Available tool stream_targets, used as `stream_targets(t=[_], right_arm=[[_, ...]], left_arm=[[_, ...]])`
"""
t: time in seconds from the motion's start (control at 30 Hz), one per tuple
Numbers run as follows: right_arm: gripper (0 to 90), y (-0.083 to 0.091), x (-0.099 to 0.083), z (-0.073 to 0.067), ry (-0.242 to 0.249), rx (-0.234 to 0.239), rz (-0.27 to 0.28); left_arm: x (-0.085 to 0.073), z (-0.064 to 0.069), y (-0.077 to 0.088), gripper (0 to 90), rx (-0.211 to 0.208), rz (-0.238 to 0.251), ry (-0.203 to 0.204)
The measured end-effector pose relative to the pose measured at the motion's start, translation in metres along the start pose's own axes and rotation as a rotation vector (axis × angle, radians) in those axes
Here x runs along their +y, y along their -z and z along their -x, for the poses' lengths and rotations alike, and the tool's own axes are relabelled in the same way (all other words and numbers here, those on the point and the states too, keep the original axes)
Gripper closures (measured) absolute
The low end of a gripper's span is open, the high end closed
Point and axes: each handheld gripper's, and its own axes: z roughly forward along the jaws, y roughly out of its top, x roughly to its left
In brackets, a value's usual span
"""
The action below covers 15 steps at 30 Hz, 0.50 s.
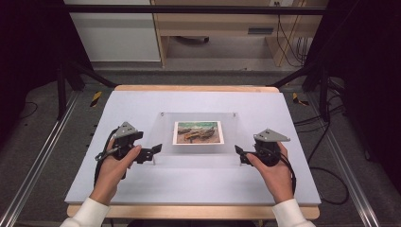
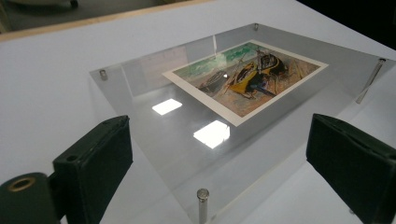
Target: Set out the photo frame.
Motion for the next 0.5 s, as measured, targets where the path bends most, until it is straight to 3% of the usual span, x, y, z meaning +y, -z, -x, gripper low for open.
stream_targets(t=[0.1, 0.23, 0.33, 0.5], right_arm=[[17.7, -0.009, 0.004, 0.006, -0.041, 0.053, -0.029], [20.7, -0.019, 0.006, 0.009, -0.051, 0.092, -0.072], [20.8, -0.025, 0.007, 0.014, -0.067, 0.108, -0.104], [19.6, -0.032, 0.007, 0.016, -0.091, 0.117, -0.126]], left_arm=[[0.001, -0.005, -0.009, 8.4, 0.028, -0.023, 0.018], [-0.002, -0.009, -0.019, 8.4, 0.037, -0.056, 0.048], [-0.006, -0.011, -0.025, 10.3, 0.024, -0.066, 0.086], [-0.014, -0.011, -0.034, 12.2, 0.029, -0.080, 0.108]])
